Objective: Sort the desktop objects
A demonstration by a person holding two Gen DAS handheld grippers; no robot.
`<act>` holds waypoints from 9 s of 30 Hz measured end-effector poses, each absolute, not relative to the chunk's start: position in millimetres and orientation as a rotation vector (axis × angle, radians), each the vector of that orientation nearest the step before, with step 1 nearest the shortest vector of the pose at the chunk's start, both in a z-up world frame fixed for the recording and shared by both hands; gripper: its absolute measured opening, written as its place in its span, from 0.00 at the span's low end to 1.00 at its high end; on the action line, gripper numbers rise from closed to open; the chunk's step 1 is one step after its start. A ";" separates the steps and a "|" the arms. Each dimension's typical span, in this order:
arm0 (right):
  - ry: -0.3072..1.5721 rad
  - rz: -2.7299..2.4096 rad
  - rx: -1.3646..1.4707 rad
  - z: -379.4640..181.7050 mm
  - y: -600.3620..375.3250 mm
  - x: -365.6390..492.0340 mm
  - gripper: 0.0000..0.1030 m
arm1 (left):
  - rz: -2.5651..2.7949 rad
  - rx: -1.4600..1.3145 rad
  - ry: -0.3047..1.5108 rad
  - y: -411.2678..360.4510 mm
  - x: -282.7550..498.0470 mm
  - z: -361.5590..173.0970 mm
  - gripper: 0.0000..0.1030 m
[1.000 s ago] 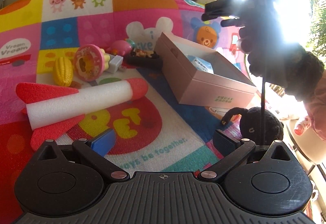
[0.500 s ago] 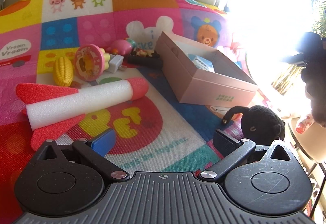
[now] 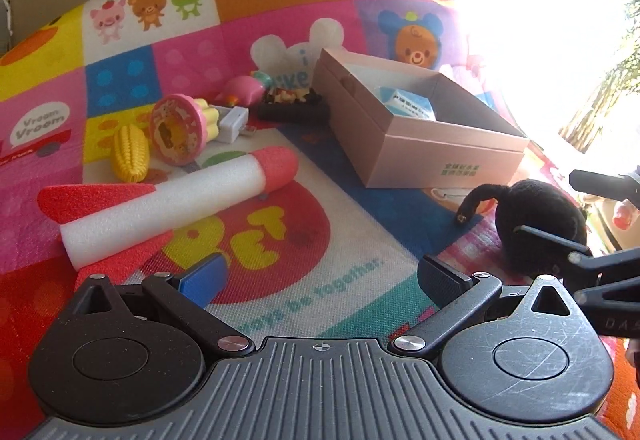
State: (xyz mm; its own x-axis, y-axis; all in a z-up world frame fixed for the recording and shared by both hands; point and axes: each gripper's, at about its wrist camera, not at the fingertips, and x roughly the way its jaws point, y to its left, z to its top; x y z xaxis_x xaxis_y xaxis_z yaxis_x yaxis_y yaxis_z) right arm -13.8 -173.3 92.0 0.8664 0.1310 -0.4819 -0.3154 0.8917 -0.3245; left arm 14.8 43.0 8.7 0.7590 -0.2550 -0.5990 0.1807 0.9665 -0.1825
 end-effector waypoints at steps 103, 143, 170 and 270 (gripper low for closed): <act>0.732 0.525 0.246 88.4 -242.7 12.7 0.66 | -0.318 -0.105 0.627 22.2 1.5 51.4 1.00; 0.757 0.092 0.191 55.5 -274.9 10.2 1.00 | -0.341 -0.002 0.643 36.5 -9.4 40.7 1.00; 0.697 0.583 -0.065 90.6 -188.8 -3.6 1.00 | -0.030 -0.156 0.629 94.4 -3.2 44.9 1.00; 0.900 0.119 -0.296 98.6 -146.1 243.8 0.41 | -0.228 -0.171 0.590 60.0 33.4 7.2 0.97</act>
State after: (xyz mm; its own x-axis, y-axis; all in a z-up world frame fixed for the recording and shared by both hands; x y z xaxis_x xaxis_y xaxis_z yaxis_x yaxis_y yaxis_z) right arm 243.8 -146.1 98.6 0.6184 -0.0221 -0.7856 -0.2250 0.9528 -0.2038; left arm 33.4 60.0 7.2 0.8073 -0.2606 -0.5296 0.1632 0.9608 -0.2240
